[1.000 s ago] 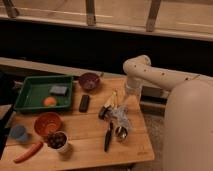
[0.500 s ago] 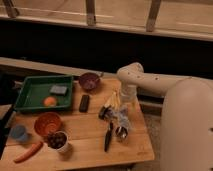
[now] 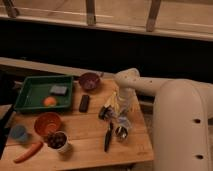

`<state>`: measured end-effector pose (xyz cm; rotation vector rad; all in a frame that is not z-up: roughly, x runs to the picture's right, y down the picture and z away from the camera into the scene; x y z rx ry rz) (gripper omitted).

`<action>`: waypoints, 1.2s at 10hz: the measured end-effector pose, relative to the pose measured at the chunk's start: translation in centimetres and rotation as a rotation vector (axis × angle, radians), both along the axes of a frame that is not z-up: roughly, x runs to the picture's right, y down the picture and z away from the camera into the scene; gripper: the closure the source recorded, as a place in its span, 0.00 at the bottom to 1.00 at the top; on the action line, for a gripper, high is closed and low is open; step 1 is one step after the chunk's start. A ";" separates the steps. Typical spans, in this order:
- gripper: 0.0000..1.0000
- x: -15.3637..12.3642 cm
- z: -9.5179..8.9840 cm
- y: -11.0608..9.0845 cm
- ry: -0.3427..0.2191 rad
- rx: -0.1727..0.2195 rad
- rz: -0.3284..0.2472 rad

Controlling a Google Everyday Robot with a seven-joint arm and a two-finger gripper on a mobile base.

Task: Place towel in red bowl

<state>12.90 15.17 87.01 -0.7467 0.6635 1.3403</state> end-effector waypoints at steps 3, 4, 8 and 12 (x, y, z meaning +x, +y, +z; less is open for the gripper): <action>0.76 -0.2 -0.3 -0.1 -0.004 0.006 -0.018; 0.87 -0.3 -1.0 -0.8 -0.006 0.026 -0.019; 1.00 -1.0 -4.7 -5.0 -0.018 0.144 -0.010; 1.00 -7.3 -7.4 -10.1 -0.140 0.283 -0.049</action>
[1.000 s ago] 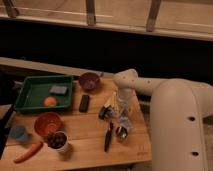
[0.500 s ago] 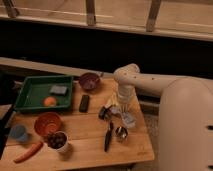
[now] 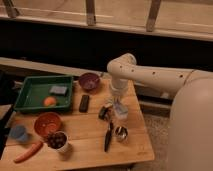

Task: Place towel in red bowl

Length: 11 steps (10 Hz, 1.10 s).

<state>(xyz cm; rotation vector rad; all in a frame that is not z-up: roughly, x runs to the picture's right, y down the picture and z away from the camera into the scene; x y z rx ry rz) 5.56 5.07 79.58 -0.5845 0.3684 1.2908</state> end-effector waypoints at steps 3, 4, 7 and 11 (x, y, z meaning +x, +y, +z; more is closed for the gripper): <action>1.00 -8.5 -2.1 -1.5 -0.173 0.045 -0.111; 1.00 -11.4 -3.4 -0.8 -0.232 0.047 -0.157; 1.00 -13.1 -4.4 -0.2 -0.267 0.052 -0.191; 1.00 -13.2 -4.4 -0.2 -0.270 0.051 -0.190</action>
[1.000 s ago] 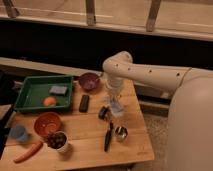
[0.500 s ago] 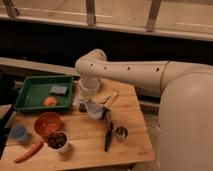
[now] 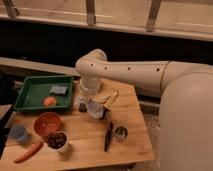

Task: Place towel in red bowl

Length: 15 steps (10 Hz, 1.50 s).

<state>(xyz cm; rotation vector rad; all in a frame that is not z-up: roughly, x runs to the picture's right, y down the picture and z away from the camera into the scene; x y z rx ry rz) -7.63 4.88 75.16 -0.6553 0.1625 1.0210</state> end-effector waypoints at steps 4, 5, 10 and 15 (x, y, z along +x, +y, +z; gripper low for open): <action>1.00 -4.7 -1.1 1.3 -0.128 -0.001 -0.126; 1.00 -6.5 -1.6 2.1 -0.163 -0.003 -0.164; 1.00 -18.8 -6.0 8.5 -0.413 -0.029 -0.402; 0.80 -27.3 -5.9 10.0 -0.539 -0.059 -0.526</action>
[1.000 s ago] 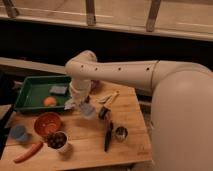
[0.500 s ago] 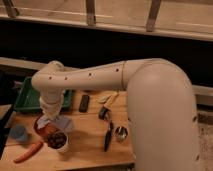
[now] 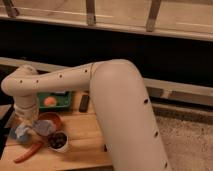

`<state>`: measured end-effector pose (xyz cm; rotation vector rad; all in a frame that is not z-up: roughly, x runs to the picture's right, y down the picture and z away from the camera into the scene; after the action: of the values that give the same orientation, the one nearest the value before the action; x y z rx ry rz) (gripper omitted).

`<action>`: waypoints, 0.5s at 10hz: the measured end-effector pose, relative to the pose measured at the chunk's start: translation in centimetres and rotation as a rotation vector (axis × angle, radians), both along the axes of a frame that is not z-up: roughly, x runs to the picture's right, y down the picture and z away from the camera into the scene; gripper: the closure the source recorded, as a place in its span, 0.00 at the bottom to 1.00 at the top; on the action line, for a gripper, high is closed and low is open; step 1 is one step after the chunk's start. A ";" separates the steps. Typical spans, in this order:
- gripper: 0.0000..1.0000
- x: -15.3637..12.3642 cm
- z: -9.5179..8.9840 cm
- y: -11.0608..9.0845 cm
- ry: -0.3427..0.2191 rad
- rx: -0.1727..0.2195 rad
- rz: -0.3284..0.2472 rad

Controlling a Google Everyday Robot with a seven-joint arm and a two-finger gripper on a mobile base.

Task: Place towel in red bowl

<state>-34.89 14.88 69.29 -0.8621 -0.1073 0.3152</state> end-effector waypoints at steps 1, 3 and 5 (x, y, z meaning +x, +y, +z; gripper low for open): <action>0.69 0.0 0.8 -0.2 -0.001 -0.009 -0.012; 0.48 0.9 2.3 -0.9 0.010 -0.023 -0.015; 0.28 2.0 2.9 -1.4 0.019 -0.029 0.002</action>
<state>-32.86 13.45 72.15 -0.8879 -0.0862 0.3271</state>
